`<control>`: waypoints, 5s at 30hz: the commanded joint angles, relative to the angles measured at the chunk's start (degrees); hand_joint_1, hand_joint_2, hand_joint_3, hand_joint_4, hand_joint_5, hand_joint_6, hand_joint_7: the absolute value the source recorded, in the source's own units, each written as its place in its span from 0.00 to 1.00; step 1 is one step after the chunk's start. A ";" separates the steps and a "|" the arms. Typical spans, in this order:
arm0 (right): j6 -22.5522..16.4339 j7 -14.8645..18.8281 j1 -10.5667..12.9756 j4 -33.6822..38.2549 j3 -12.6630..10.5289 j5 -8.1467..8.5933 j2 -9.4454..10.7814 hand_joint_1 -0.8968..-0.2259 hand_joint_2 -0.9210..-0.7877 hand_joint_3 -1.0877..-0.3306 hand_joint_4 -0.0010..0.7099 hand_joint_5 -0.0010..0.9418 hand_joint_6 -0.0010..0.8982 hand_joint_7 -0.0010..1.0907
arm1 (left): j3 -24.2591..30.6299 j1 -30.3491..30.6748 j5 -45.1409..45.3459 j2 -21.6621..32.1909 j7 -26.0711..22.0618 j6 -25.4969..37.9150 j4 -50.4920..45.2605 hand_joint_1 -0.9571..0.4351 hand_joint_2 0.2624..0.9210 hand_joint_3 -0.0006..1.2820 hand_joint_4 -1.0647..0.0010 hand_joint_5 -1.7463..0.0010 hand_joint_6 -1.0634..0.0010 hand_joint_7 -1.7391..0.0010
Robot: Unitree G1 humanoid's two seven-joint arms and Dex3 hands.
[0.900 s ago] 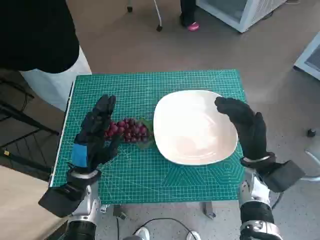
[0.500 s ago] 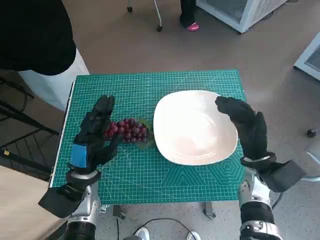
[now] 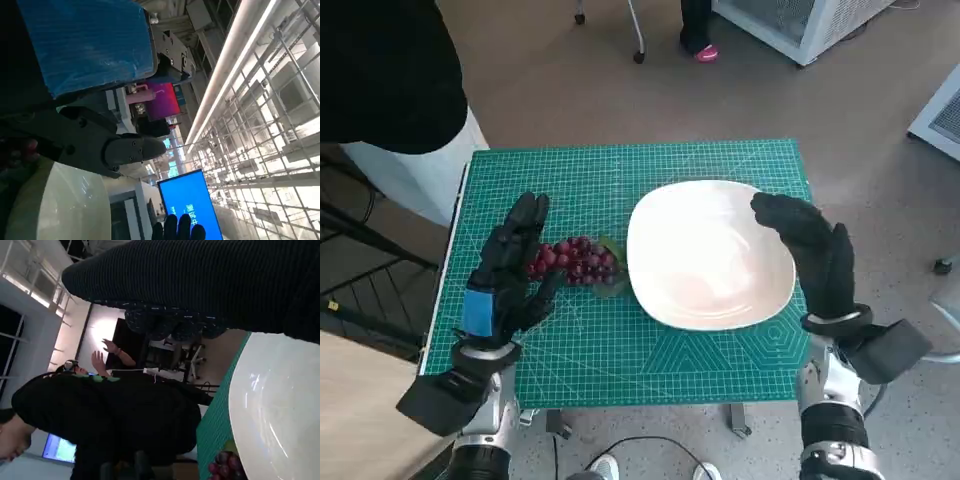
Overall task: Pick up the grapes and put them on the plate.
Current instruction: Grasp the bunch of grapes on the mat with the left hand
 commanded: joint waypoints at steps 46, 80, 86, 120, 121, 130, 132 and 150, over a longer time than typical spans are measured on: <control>0.56 -0.42 1.40 0.00 0.01 0.11 0.55 0.63 0.00 0.71 0.73 0.01 0.55 0.13 | 1.55 2.43 9.21 5.02 3.14 4.90 -7.27 0.36 1.00 0.25 0.75 1.00 0.68 0.95; -1.65 -0.98 0.22 1.65 -0.65 -0.33 -0.24 0.67 0.00 0.69 0.74 0.00 0.54 0.12 | -9.17 1.51 51.37 18.15 3.76 54.48 -34.08 0.32 0.74 0.01 1.00 1.00 0.85 0.99; -2.29 -1.22 0.04 1.75 -0.61 -0.66 -0.44 0.68 0.00 0.66 0.74 0.00 0.53 0.12 | -14.01 -2.64 54.20 18.18 2.02 59.27 -30.28 0.33 0.74 0.01 1.00 1.00 0.84 0.99; -2.85 -0.90 -0.44 2.45 -0.39 -0.78 -1.03 0.70 0.00 0.62 0.71 0.00 0.52 0.12 | -25.21 -14.20 55.55 17.14 1.10 67.39 -17.75 0.38 0.72 0.00 1.00 1.00 0.84 1.00; -2.90 -0.94 -0.48 2.52 -0.38 -0.82 -1.05 0.70 0.00 0.62 0.71 0.00 0.52 0.12 | -25.40 -14.61 55.47 17.10 1.14 67.40 -17.02 0.38 0.72 0.00 1.00 1.00 0.84 1.00; -2.92 -0.93 -0.68 3.03 -0.49 -0.74 -1.19 0.71 0.00 0.61 0.71 0.00 0.52 0.12 | -27.20 -18.58 55.29 16.51 1.72 67.52 -9.00 0.38 0.72 0.00 1.00 1.00 0.85 1.00; -2.87 -0.91 -0.68 3.03 -0.51 -0.69 -1.18 0.71 0.00 0.62 0.71 0.00 0.52 0.12 | -27.61 -19.54 55.22 16.39 2.00 67.42 -6.74 0.38 0.72 0.00 1.00 1.00 0.85 1.00; -1.92 -0.37 -0.61 2.78 -0.78 0.13 -0.95 0.69 0.00 0.63 0.71 0.00 0.52 0.12 | -29.85 -26.91 53.34 14.60 2.98 67.95 10.20 0.36 0.71 0.00 1.00 1.00 0.86 1.00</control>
